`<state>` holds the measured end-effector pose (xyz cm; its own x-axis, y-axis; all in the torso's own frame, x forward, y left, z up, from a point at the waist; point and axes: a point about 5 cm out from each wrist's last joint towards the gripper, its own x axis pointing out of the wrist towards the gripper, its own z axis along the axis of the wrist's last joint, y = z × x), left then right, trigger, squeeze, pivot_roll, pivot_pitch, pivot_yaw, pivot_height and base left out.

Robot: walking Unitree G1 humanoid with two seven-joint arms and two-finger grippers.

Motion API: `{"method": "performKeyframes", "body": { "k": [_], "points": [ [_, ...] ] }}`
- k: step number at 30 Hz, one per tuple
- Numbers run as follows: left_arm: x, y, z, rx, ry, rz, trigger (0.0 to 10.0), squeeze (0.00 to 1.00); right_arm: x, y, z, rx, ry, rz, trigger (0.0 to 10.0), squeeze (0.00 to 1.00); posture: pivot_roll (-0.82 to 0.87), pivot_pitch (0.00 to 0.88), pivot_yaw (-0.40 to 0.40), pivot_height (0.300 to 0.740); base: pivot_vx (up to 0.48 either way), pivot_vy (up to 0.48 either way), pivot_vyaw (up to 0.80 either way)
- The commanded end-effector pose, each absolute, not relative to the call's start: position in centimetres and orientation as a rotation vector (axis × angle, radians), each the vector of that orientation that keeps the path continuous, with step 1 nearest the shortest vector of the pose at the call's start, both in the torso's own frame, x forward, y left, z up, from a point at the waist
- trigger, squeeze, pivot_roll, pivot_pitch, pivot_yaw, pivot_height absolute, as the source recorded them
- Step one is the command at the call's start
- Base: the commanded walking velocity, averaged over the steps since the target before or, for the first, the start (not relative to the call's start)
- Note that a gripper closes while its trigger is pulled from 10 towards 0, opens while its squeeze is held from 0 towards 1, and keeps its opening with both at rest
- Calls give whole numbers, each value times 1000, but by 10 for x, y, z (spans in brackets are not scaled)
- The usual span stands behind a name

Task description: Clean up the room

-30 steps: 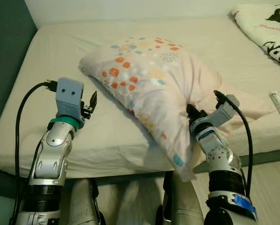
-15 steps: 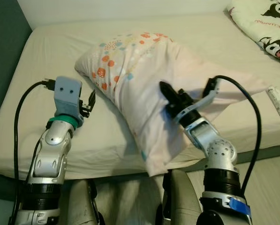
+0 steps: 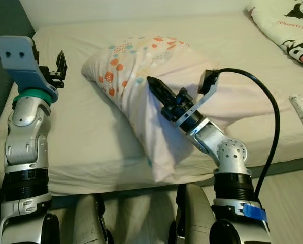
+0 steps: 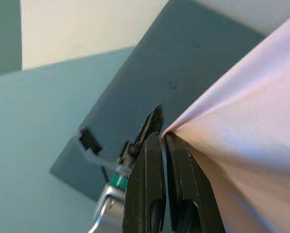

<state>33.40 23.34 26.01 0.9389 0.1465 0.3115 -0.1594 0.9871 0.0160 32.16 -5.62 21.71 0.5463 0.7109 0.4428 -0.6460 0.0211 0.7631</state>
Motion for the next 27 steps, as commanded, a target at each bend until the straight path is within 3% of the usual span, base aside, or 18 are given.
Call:
{"method": "performKeyframes", "body": {
  "k": [1,5,11,15,16,17,19,22,24,25,26,27],
  "points": [
    [333,231,264,32,-324,140,10000,0,299,1,237,1282,65,1262,0,0,35,62,30,550,0,0,0],
    [333,229,261,34,-318,133,10000,0,293,7,235,1277,83,1295,0,0,34,61,29,550,0,0,0],
    [336,224,259,20,-308,122,10000,0,286,37,258,1182,94,1504,0,0,21,45,33,550,0,0,0],
    [336,224,260,20,-309,120,10000,0,290,39,263,1168,85,1505,0,0,21,45,33,550,0,0,0],
    [336,224,261,20,-308,116,10000,0,298,38,260,1127,93,1433,0,0,30,45,31,550,0,0,0],
    [337,224,258,28,-270,78,10000,0,310,32,248,997,92,1281,10000,0,31,48,31,550,0,0,0],
    [336,223,248,-18,-174,-28,10000,0,327,13,229,715,58,1010,10000,0,33,53,31,550,0,0,0],
    [336,223,248,-18,-174,-28,10000,0,327,13,229,715,58,1010,10000,0,33,53,31,550,0,0,0],
    [333,219,233,-60,-54,-148,10000,0,346,-29,224,279,-78,644,10000,0,35,59,36,550,0,0,0],
    [333,219,233,-60,-54,-148,10000,0,346,-29,224,279,-78,644,10000,0,35,59,36,550,0,0,0],
    [331,213,223,-88,4,-198,10000,0,352,-58,232,112,-173,453,10000,0,29,61,40,550,0,0,0],
    [331,213,223,-88,4,-198,10000,0,352,-58,232,112,-173,453,10000,0,29,61,40,550,0,0,0]
  ]
}}
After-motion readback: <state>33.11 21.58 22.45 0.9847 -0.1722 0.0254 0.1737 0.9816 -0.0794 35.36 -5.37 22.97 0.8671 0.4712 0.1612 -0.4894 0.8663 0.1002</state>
